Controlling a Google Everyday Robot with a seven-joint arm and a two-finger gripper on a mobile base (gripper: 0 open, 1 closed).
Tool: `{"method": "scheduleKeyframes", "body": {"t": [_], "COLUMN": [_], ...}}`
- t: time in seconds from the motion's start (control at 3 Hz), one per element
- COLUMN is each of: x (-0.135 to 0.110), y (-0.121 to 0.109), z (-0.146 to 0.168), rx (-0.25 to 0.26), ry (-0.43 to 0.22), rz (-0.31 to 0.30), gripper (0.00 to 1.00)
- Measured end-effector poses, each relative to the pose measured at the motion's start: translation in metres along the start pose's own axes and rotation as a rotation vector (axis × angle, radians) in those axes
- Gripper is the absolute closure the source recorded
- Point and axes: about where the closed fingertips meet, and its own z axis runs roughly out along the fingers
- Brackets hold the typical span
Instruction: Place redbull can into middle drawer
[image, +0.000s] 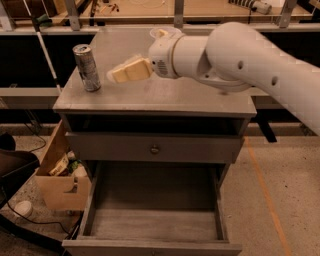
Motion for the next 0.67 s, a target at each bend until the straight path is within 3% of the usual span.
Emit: {"method": "scheduleKeyframes", "body": {"t": [0.33,0.67], "x": [0.004,0.01], "y": [-0.002,-0.004], "z": [0.064,0.122], "rx": [0.0,-0.026], "ry": [-0.039,-0.137], "rz": [0.068,0.129], "gripper": [0.0,0.0]}}
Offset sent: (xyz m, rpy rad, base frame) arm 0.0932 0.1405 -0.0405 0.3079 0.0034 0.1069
